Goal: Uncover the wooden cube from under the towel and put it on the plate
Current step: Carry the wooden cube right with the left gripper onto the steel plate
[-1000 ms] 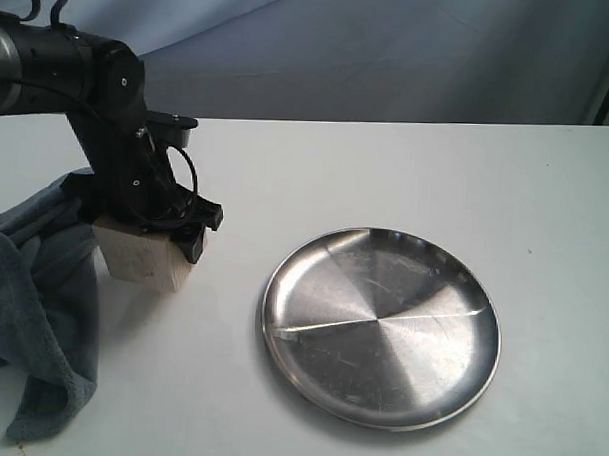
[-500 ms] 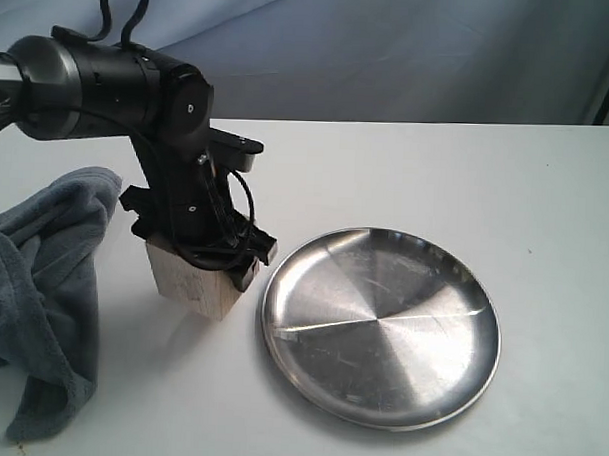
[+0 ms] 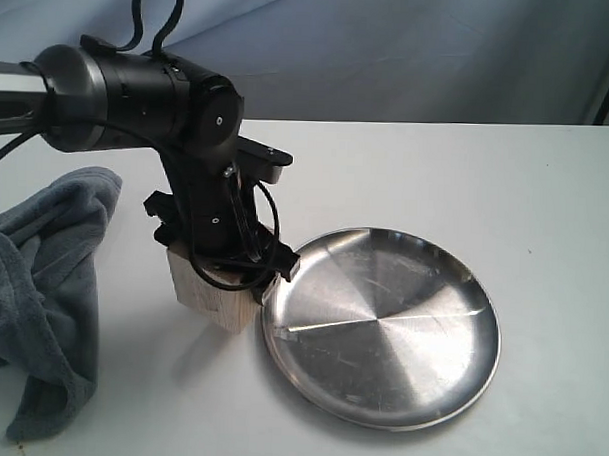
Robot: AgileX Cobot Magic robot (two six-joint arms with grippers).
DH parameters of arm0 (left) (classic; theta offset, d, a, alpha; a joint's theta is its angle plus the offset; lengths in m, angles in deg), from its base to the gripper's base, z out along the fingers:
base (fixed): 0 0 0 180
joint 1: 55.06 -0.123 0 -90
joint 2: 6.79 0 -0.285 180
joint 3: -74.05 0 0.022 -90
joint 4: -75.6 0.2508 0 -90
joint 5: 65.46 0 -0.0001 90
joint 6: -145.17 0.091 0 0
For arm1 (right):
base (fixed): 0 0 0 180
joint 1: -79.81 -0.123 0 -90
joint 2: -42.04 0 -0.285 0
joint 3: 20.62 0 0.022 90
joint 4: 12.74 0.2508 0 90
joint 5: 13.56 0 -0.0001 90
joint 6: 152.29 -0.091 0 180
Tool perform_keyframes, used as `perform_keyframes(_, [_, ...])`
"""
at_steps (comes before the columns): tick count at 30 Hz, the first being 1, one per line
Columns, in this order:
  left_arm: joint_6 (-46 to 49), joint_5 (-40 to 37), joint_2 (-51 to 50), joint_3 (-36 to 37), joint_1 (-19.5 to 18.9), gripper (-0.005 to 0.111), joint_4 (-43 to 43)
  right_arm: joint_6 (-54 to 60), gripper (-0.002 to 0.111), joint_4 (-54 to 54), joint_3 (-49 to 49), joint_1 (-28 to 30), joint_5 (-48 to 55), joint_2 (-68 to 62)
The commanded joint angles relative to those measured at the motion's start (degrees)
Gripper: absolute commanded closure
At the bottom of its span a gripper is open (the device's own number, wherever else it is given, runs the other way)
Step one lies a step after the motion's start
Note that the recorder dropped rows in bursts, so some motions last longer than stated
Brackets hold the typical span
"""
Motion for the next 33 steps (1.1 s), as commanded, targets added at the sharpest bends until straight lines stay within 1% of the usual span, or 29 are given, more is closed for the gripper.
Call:
perform_keyframes(1, [0.3,-2.2,1.2,-3.6,0.9,0.097,0.4,-0.1,0.105,0.0,-0.1,0.0,0.0,0.4])
perform_keyframes(4, [0.3,-2.8,1.2,-6.0,1.8,0.097,0.2,-0.1,0.105,0.0,-0.1,0.0,0.0,0.4])
perform_keyframes(10, [0.4,-2.8,1.2,-8.7,5.0,0.097,0.1,0.0,0.105,0.0,-0.1,0.0,0.0,0.4])
perform_keyframes(19, [0.4,-2.2,1.2,-8.7,9.9,0.097,0.1,0.0,0.105,0.0,-0.1,0.0,0.0,0.4])
perform_keyframes(33, [1.6,-0.5,1.2,-8.7,15.6,0.097,-0.2,0.0,0.105,0.0,-0.1,0.0,0.0,0.4])
